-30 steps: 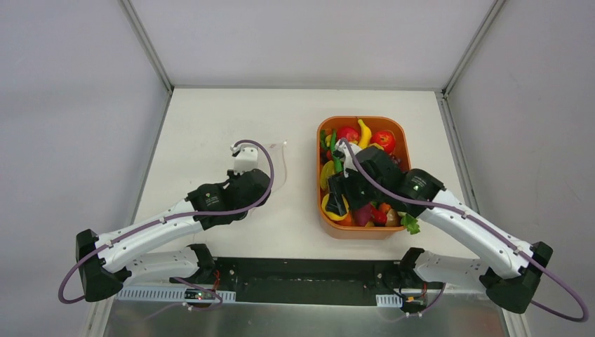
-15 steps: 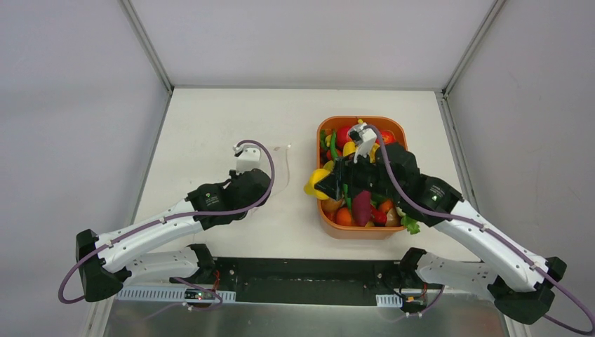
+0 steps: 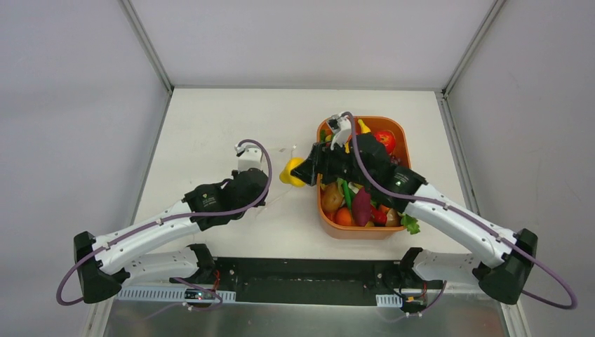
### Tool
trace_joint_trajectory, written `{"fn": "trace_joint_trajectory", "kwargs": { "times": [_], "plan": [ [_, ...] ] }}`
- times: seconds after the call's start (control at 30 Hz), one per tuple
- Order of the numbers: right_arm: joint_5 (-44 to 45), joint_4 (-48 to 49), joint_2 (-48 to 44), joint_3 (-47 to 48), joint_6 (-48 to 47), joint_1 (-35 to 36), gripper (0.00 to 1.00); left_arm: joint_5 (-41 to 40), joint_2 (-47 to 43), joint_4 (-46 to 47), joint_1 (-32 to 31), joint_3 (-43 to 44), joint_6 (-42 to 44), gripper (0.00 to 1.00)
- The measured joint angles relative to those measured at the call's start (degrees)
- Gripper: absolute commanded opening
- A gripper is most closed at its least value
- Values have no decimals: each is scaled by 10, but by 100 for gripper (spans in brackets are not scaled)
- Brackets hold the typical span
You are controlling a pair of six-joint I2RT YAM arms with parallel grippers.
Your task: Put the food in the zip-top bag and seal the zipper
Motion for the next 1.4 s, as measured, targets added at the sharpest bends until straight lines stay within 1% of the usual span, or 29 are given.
{"fn": "trace_joint_trajectory", "kwargs": {
  "times": [0.23, 0.3, 0.37, 0.47, 0.5, 0.57, 0.67, 0.73, 1.03, 1.13, 1.27, 1.4],
  "plan": [
    [10, 31, 86, 0, 5, 12, 29, 21, -22, 0, 0, 1, 0, 0],
    [10, 36, 103, 0, 5, 17, 40, 24, -32, 0, 0, 1, 0, 0],
    [8, 40, 115, 0, 4, 21, 48, 25, -39, 1, 0, 1, 0, 0],
    [-1, 46, 121, 0, 4, 23, 69, 26, -46, 2, 0, 1, 0, 0],
    [-5, 48, 121, 0, 4, 23, 74, 26, -48, 3, 0, 1, -1, 0],
    [-9, 54, 120, 0, 6, 23, 81, 26, -52, 4, 0, 1, -1, 0],
    [-16, 62, 113, -4, 6, 23, 86, 25, -60, 6, 0, 0, -1, 0],
    [-20, 67, 100, -12, 6, 23, 87, 24, -67, 9, 0, 0, -1, 0],
    [-12, 73, 15, -27, 6, 23, 87, 17, -105, 26, 0, -22, -1, 0],
    [4, 70, -10, -34, 8, 23, 85, 7, -109, 26, 0, -24, -2, 0],
    [24, 51, -16, -34, 13, 23, 84, -18, -120, 19, 0, -26, -14, 0],
    [74, 24, -20, -39, 23, 24, 82, -38, -139, 14, 0, -30, -17, 0]
  ]
}}
